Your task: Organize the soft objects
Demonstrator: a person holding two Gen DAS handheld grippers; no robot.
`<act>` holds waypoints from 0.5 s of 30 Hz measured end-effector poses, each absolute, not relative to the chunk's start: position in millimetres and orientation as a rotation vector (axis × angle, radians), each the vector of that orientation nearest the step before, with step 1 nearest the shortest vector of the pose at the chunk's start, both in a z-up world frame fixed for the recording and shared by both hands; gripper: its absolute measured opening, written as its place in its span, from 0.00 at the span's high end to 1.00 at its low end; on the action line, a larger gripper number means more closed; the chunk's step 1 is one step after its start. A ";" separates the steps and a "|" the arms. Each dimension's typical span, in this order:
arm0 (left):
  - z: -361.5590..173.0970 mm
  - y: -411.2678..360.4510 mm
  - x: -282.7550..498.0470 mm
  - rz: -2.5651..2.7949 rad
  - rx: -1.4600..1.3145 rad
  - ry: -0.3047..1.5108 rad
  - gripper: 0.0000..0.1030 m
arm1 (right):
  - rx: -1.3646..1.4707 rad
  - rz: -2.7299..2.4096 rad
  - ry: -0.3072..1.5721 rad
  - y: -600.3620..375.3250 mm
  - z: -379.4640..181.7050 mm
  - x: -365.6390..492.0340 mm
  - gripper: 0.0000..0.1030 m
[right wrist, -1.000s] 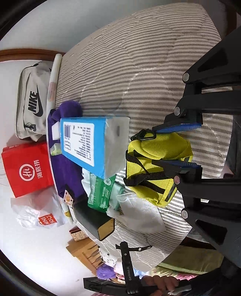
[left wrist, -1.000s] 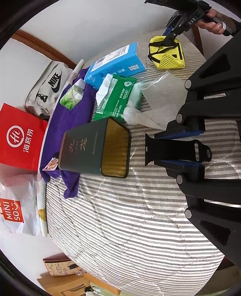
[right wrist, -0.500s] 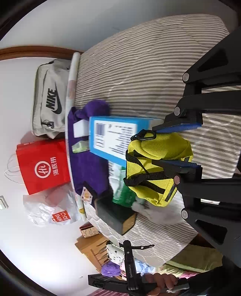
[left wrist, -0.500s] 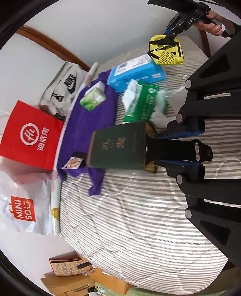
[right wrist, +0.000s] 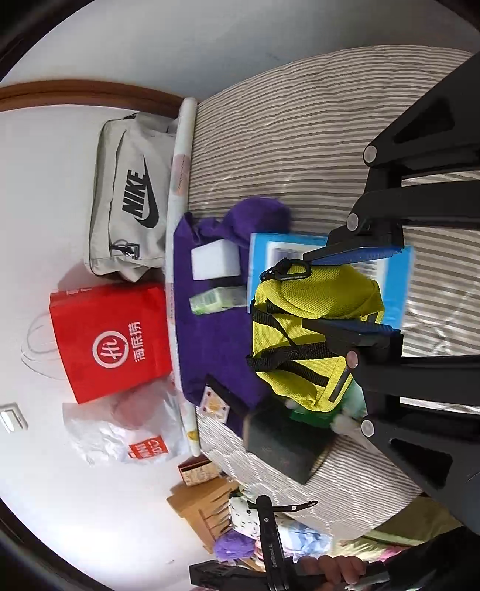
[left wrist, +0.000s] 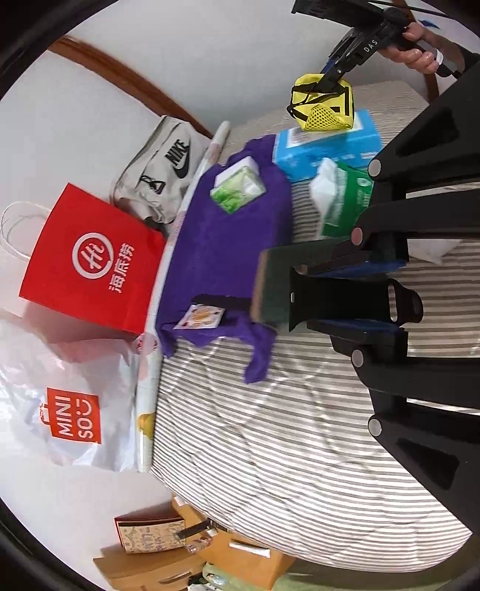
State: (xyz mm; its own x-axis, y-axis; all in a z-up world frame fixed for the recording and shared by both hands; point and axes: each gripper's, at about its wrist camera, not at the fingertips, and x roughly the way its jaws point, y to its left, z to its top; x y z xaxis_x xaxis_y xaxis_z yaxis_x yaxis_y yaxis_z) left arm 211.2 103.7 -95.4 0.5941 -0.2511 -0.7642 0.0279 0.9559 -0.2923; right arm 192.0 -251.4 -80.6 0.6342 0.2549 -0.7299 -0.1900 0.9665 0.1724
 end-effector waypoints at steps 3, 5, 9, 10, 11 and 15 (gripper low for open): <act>-88.1 102.6 228.3 -0.166 -0.254 0.914 0.81 | 0.084 0.251 0.838 -252.9 -75.6 206.5 0.74; -85.2 101.2 240.5 -0.159 -0.252 0.917 0.81 | 0.093 0.241 0.837 -254.5 -73.5 219.6 0.74; -83.6 101.9 264.1 -0.155 -0.272 0.923 0.81 | 0.099 0.214 0.839 -256.6 -72.4 242.7 0.74; -83.4 101.7 269.6 -0.156 -0.275 0.924 0.81 | 0.102 0.207 0.839 -257.7 -72.2 249.3 0.74; -83.2 101.4 274.7 -0.159 -0.280 0.924 0.81 | 0.103 0.201 0.839 -258.3 -72.1 253.9 0.74; -83.0 97.7 297.5 -0.181 -0.291 0.935 0.81 | 0.103 0.182 0.838 -261.1 -72.1 276.5 0.74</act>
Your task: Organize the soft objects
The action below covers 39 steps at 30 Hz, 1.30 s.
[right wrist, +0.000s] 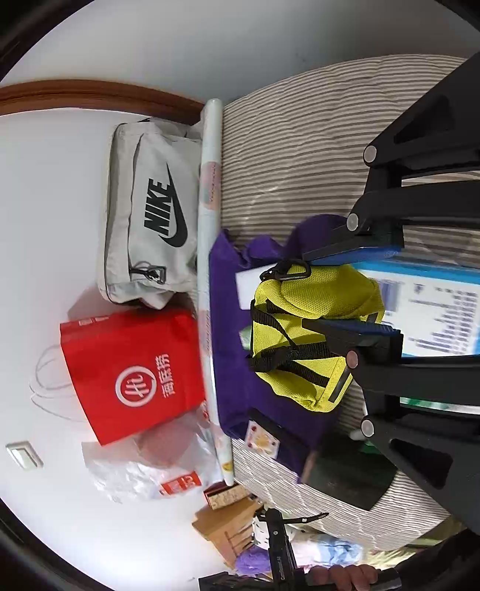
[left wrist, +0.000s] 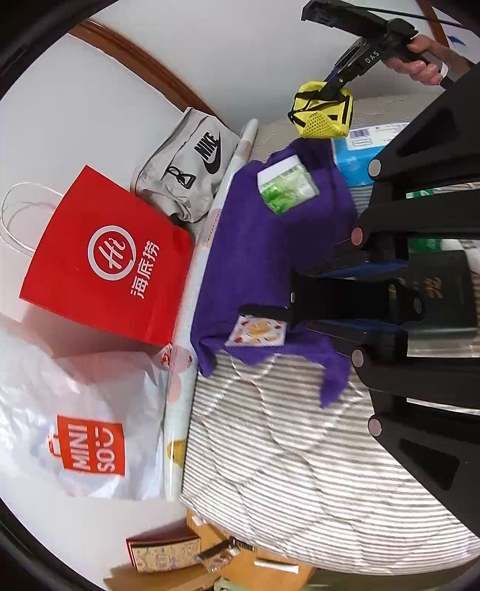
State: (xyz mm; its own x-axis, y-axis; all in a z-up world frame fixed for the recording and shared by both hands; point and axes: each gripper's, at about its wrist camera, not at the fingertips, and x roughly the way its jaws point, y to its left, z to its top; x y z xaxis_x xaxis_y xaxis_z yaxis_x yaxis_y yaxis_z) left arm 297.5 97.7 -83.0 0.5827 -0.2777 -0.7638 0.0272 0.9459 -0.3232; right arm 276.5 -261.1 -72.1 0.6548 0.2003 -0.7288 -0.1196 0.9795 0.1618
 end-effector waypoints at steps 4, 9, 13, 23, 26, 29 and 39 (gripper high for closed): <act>-83.9 91.6 319.0 -0.185 -0.271 0.943 0.81 | 0.102 0.179 0.844 -261.5 -75.7 295.3 0.74; -88.0 83.5 341.6 -0.200 -0.259 0.959 0.81 | 0.094 0.170 0.854 -259.0 -85.5 319.9 0.74; -91.2 77.2 357.9 -0.210 -0.255 0.974 0.81 | 0.093 0.181 0.886 -258.3 -97.7 340.6 0.74; -109.2 66.3 394.8 -0.210 -0.254 1.022 0.81 | 0.078 0.210 0.956 -249.8 -123.5 372.9 0.74; -119.4 63.6 403.2 -0.208 -0.251 1.048 0.81 | 0.058 0.214 0.972 -246.8 -128.8 376.5 0.74; -132.0 63.5 411.6 -0.203 -0.258 1.077 0.81 | 0.046 0.220 0.984 -245.6 -134.6 379.6 0.74; -164.6 51.9 429.5 -0.216 -0.248 1.152 0.81 | -0.002 0.233 0.988 -241.7 -137.8 380.5 0.73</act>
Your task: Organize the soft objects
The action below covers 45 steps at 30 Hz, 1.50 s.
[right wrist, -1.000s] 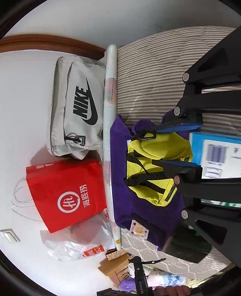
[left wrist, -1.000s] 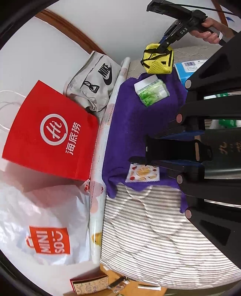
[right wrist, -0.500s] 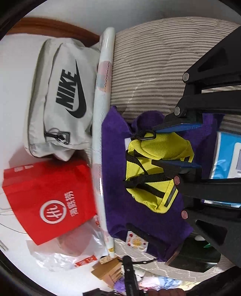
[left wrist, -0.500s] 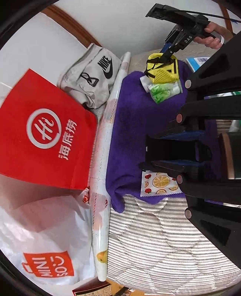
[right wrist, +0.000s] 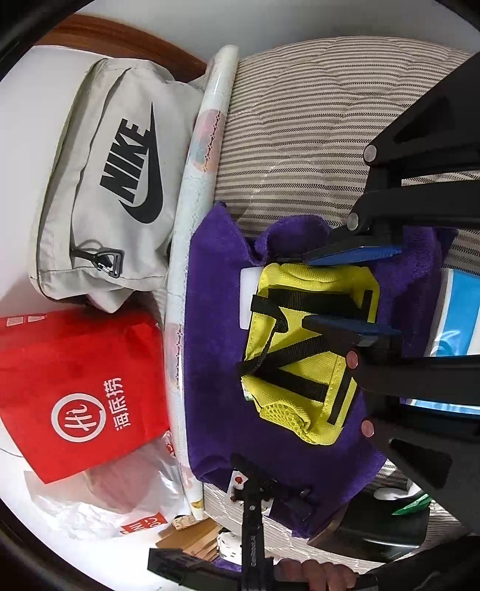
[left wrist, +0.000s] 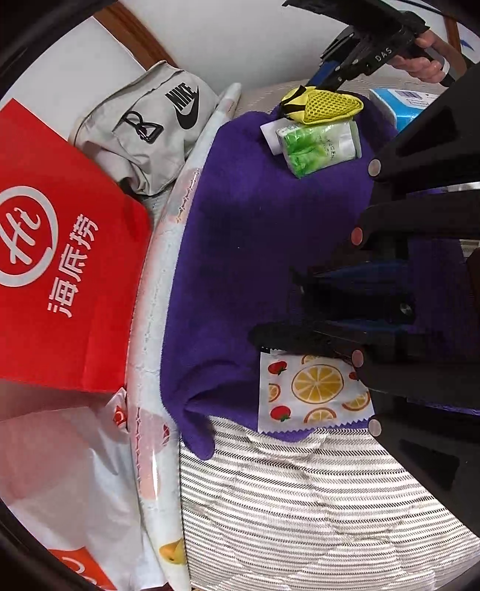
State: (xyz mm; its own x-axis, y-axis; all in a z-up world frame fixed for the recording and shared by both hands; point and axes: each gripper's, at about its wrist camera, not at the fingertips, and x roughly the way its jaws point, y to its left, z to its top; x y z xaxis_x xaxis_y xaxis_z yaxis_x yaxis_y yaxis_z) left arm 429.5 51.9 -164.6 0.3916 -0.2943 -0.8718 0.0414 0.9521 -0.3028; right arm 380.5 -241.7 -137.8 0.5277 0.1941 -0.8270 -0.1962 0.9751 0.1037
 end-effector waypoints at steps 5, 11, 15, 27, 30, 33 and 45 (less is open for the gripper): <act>-166.7 50.0 433.0 -0.213 -0.240 1.170 0.76 | 0.012 0.243 0.960 -244.9 -128.4 375.8 0.64; -154.8 50.0 420.9 -0.198 -0.216 1.145 0.72 | 0.008 0.250 0.921 -243.8 -113.5 360.1 0.53; -143.3 49.3 406.9 -0.192 -0.194 1.119 0.72 | 0.004 0.250 0.902 -240.6 -105.5 346.7 0.51; -106.6 62.2 329.2 -0.132 -0.216 0.954 0.72 | 0.052 0.274 0.828 -238.1 -90.4 285.7 0.49; -103.6 68.5 307.5 -0.124 -0.246 0.945 0.72 | 0.050 0.294 0.838 -236.1 -89.2 270.3 0.49; -103.7 67.0 288.8 -0.192 -0.250 0.966 0.72 | 0.032 0.314 0.862 -229.6 -90.6 252.9 0.49; -120.1 59.5 203.1 -0.192 -0.117 0.980 0.72 | -0.010 0.355 0.953 -193.2 -109.7 193.9 0.48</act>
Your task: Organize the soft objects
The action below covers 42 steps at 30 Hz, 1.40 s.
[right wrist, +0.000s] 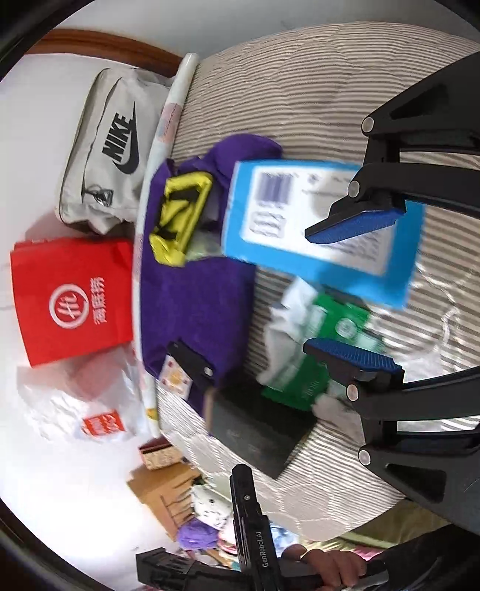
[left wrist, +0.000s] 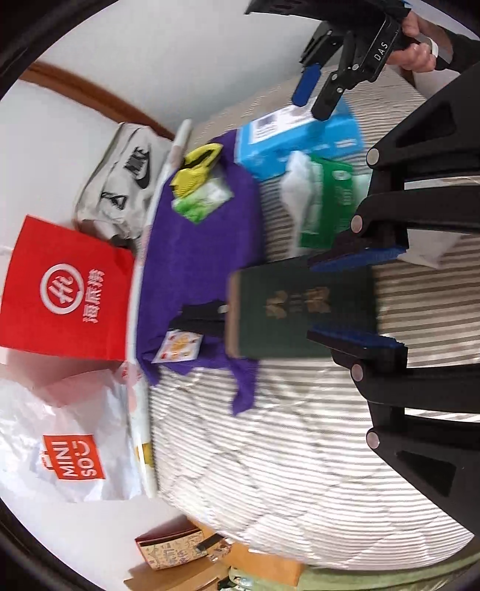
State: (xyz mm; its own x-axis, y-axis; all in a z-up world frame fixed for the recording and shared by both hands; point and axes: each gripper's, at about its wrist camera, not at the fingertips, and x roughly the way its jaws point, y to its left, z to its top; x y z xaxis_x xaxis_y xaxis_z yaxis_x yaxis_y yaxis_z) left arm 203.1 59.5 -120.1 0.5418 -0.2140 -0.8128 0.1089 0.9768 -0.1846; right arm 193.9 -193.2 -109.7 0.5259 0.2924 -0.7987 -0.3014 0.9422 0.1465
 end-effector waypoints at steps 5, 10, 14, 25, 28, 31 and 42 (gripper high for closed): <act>-135.5 59.2 180.8 -0.211 -0.116 0.997 0.69 | -0.012 0.421 0.965 -176.3 -118.5 161.4 0.43; -143.6 61.2 165.6 -0.223 -0.135 0.995 0.61 | -0.059 0.488 0.963 -153.3 -141.1 128.0 0.30; -145.3 63.8 156.1 -0.224 -0.120 0.988 0.61 | -0.032 0.493 1.017 -144.7 -168.5 124.8 0.30; -162.9 79.6 135.7 -0.234 -0.165 1.003 0.56 | -0.009 0.548 1.043 -119.8 -184.3 124.5 0.11; -164.7 82.7 132.1 -0.240 -0.180 1.006 0.56 | -0.078 0.525 1.022 -104.3 -188.2 116.0 0.03; -167.3 84.1 129.4 -0.236 -0.174 1.009 0.56 | -0.102 0.491 1.013 -97.5 -191.1 113.4 0.00; -178.9 79.2 125.4 -0.216 -0.145 1.039 0.56 | -0.123 0.413 0.957 -110.8 -185.6 104.9 0.85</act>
State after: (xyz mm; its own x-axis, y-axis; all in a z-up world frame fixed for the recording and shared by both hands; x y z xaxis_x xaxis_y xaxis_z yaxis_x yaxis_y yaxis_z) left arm 125.4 79.2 -178.9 0.4891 -0.2456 -0.8369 0.1085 0.9692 -0.2211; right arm 104.9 -110.8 -185.6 0.5046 0.2871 -0.8142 -0.3947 0.9155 0.0782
